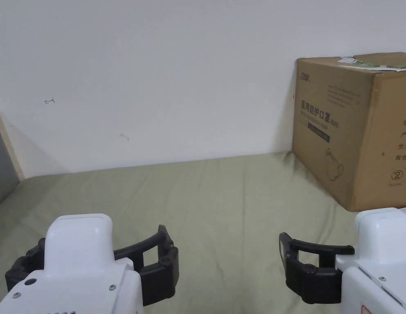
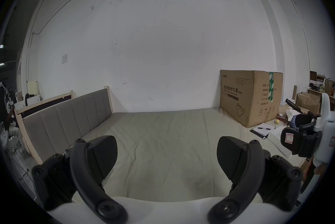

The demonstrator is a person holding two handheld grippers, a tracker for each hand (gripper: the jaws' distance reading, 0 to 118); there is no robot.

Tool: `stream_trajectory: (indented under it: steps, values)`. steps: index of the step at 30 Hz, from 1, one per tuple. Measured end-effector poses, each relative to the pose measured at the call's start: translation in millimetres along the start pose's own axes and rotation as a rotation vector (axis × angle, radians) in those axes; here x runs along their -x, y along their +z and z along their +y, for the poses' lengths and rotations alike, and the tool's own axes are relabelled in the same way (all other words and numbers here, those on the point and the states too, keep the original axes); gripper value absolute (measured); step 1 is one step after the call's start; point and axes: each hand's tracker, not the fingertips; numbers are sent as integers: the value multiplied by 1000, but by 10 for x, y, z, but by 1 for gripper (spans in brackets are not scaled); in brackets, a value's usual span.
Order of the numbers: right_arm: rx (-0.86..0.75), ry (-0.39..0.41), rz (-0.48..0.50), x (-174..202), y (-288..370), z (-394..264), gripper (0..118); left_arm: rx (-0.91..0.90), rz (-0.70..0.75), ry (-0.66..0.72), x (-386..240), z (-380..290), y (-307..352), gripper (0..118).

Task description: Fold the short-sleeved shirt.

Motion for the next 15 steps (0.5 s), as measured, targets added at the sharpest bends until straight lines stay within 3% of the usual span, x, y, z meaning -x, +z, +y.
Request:
stream_trajectory:
  steps: [15]
  values:
    - [16, 1, 9, 9, -30, -33, 118, 37, -40, 29, 23, 4, 39, 111]
